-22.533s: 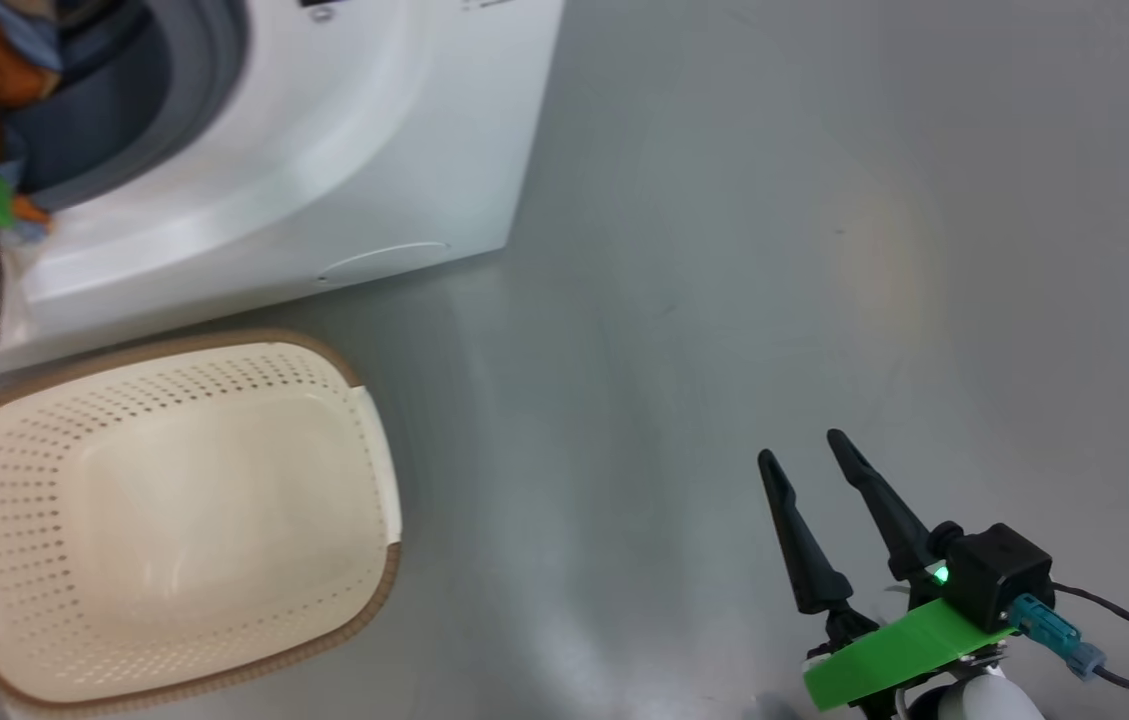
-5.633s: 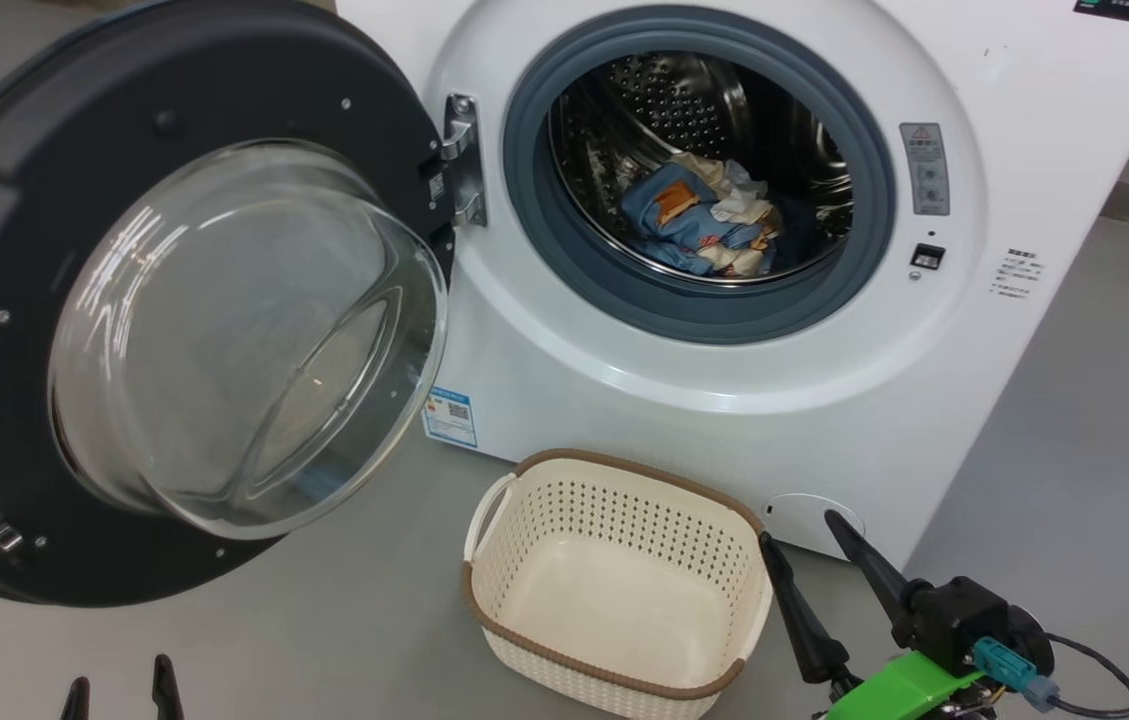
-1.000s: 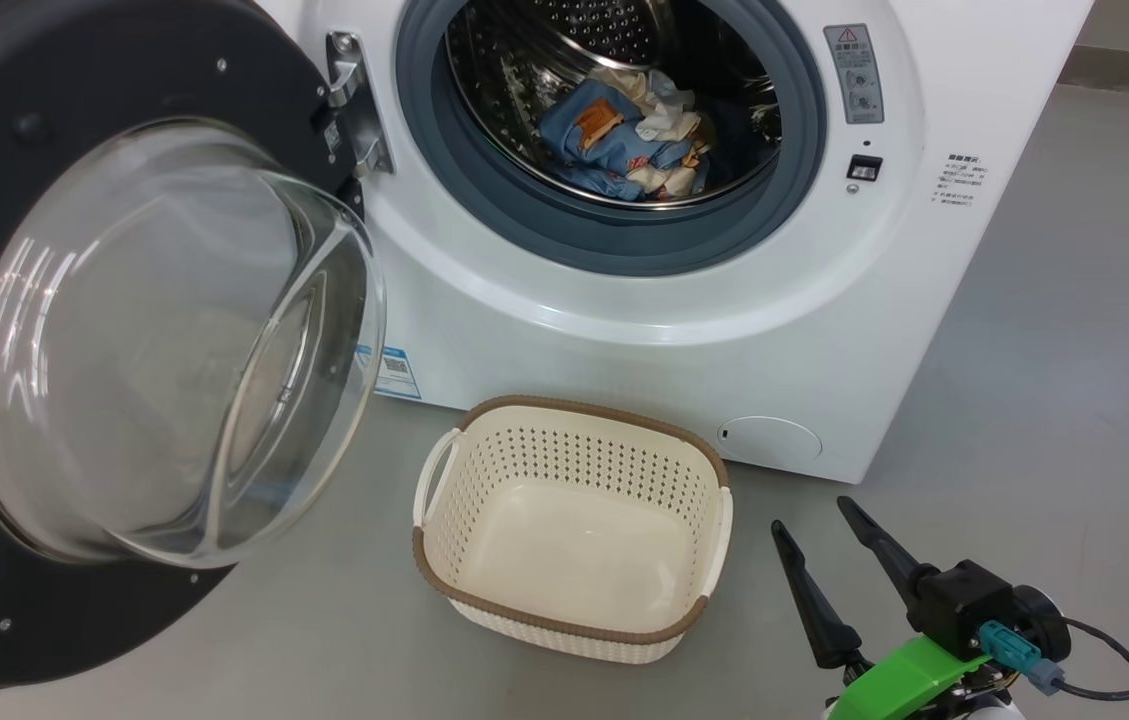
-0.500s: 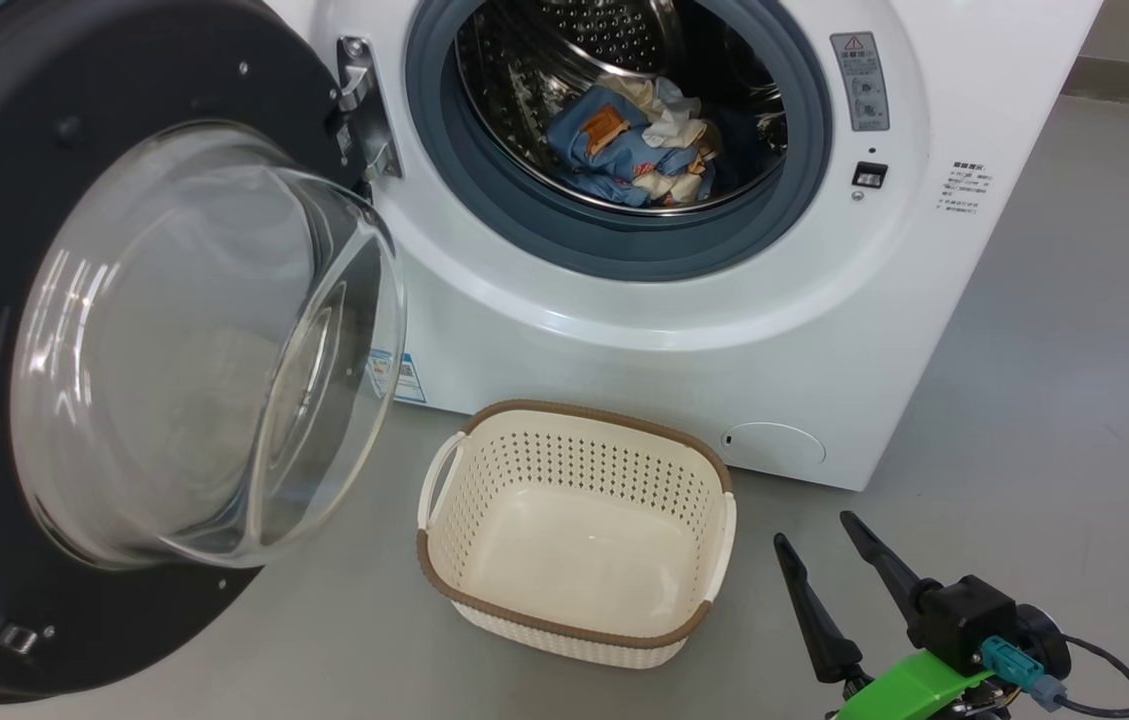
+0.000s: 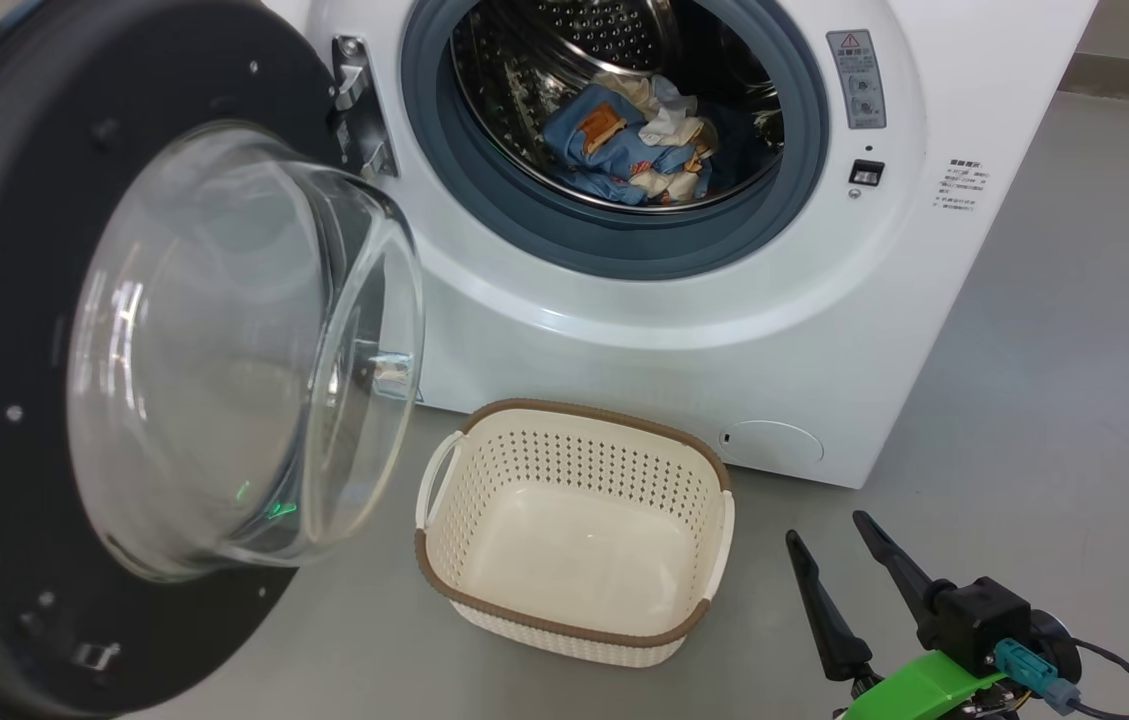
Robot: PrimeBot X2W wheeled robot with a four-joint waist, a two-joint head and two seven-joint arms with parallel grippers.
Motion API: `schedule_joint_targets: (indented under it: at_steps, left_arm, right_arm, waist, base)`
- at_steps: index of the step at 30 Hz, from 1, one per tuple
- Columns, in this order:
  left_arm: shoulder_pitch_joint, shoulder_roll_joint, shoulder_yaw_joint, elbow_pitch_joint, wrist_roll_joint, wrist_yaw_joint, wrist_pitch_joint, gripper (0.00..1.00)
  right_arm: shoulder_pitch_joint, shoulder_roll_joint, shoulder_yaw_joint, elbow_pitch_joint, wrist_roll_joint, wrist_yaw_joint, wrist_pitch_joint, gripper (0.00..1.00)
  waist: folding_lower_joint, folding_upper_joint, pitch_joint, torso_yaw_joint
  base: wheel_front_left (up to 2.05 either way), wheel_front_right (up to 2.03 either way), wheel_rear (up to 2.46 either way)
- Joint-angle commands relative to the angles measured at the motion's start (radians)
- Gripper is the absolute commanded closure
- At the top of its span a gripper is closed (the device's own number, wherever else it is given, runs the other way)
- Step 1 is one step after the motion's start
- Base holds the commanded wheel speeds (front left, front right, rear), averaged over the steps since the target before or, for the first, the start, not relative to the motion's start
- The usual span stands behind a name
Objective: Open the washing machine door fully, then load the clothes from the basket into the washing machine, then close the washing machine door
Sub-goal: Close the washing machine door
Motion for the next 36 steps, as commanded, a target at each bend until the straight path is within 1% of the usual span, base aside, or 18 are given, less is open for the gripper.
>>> schedule_joint_targets:
  at_steps: [1,5,11,15,19,21,22,24,30,32,34,36]
  left_arm:
    - [0.007,0.029,0.010,-0.068,-0.019,0.011,0.025,1.00]
    - [0.050,-0.014,-0.007,-0.203,-0.032,0.050,0.056,1.00]
    - [0.124,-0.105,-0.034,-0.428,-0.051,0.114,0.073,1.00]
    - [0.160,-0.162,-0.059,-0.533,-0.049,0.144,0.065,1.00]
    - [0.166,-0.211,-0.092,-0.586,-0.036,0.150,0.043,1.00]
    - [0.168,-0.229,-0.122,-0.604,-0.028,0.153,0.039,1.00]
    - [0.168,-0.243,-0.148,-0.613,-0.020,0.153,0.029,1.00]
    - [0.160,-0.254,-0.172,-0.615,-0.020,0.150,0.018,1.00]
    - [0.132,-0.270,-0.230,-0.595,0.001,0.136,-0.040,1.00]
    - [0.120,-0.273,-0.255,-0.583,0.013,0.124,-0.061,1.00]
    - [0.103,-0.276,-0.272,-0.564,0.021,0.116,-0.096,1.00]
    - [0.079,-0.278,-0.283,-0.537,0.037,0.105,-0.153,1.00]
  right_arm:
    - [-0.009,0.007,0.019,-0.029,0.013,0.006,-0.005,0.00]
    - [-0.006,0.009,0.011,-0.031,0.015,0.006,-0.005,0.00]
    - [-0.010,0.012,0.014,-0.035,0.020,0.006,-0.005,0.00]
    - [-0.008,0.012,0.016,-0.034,0.029,0.006,-0.005,0.00]
    - [-0.004,0.012,0.017,-0.034,0.032,0.006,-0.005,0.00]
    - [-0.002,0.012,0.016,-0.036,0.033,0.006,-0.005,0.00]
    - [0.000,0.012,0.020,-0.035,0.034,0.006,-0.005,0.00]
    - [0.002,0.012,0.022,-0.034,0.035,0.006,-0.005,0.00]
    - [0.002,0.012,0.029,-0.035,0.036,0.006,-0.005,0.00]
    - [0.003,0.012,0.027,-0.036,0.036,0.006,-0.005,0.00]
    - [0.005,0.012,0.026,-0.034,0.033,0.006,-0.005,0.00]
    - [0.008,0.012,0.026,-0.034,0.031,0.006,-0.005,0.00]
  waist:
    - [0.0000,0.0000,0.000,-0.001]
    - [0.0000,0.0000,0.003,-0.006]
    - [0.0000,0.0000,0.007,-0.031]
    - [0.0000,0.0000,0.003,-0.055]
    - [0.0000,0.0000,-0.006,-0.080]
    - [0.0000,0.0000,-0.010,-0.090]
    - [0.0000,0.0000,-0.016,-0.106]
    - [0.0000,0.0000,-0.020,-0.119]
    - [0.0000,0.0000,-0.026,-0.160]
    - [0.0000,0.0000,-0.029,-0.177]
    - [0.0000,0.0000,-0.031,-0.193]
    - [0.0000,0.0000,-0.032,-0.210]
  base:
    - [0.00,0.00,0.00]
    - [0.00,0.00,0.00]
    - [0.00,0.00,0.00]
    - [0.00,0.00,0.00]
    - [0.00,0.00,0.00]
    - [0.00,0.00,0.00]
    - [0.00,0.00,0.00]
    - [0.00,0.00,0.00]
    - [0.00,0.00,0.00]
    - [0.00,0.00,0.00]
    - [0.00,0.00,0.00]
    - [0.00,0.00,0.00]
